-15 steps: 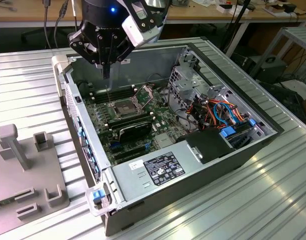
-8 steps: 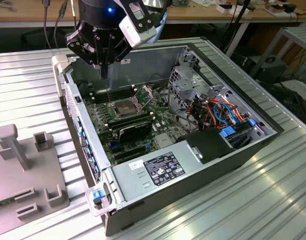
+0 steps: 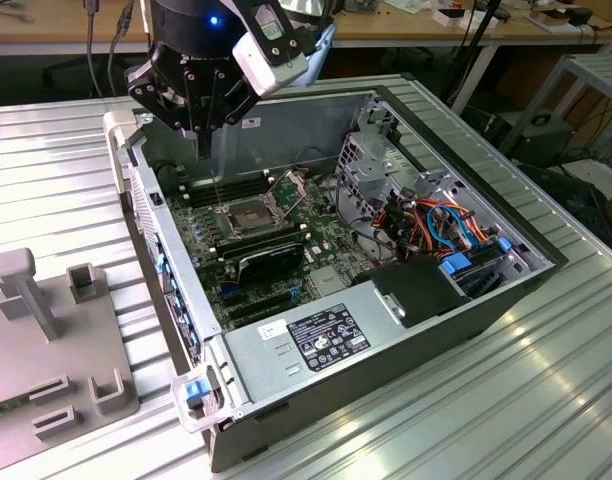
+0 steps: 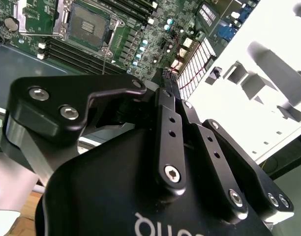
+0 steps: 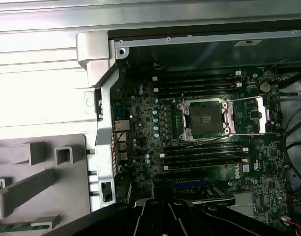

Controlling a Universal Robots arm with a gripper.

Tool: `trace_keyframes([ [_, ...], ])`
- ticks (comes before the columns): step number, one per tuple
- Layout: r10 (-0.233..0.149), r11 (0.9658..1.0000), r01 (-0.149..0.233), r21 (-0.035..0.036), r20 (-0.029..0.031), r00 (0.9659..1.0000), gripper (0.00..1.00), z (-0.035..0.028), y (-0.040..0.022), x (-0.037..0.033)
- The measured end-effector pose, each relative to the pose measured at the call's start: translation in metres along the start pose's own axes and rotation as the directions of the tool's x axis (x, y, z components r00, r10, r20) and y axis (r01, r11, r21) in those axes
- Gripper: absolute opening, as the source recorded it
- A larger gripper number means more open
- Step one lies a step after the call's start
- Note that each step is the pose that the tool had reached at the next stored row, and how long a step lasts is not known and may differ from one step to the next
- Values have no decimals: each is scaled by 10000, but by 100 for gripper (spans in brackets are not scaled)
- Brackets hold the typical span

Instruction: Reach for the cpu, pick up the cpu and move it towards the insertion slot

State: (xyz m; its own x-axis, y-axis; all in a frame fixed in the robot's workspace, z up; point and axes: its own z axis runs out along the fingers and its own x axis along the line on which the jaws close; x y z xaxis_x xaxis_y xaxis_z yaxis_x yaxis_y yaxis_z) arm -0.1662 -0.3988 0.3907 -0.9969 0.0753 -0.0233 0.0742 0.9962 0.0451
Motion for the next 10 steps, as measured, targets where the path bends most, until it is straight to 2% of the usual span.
trace_keyframes([
  [10,0,10000,0,0,0,10000,11,3,-3,42],
])
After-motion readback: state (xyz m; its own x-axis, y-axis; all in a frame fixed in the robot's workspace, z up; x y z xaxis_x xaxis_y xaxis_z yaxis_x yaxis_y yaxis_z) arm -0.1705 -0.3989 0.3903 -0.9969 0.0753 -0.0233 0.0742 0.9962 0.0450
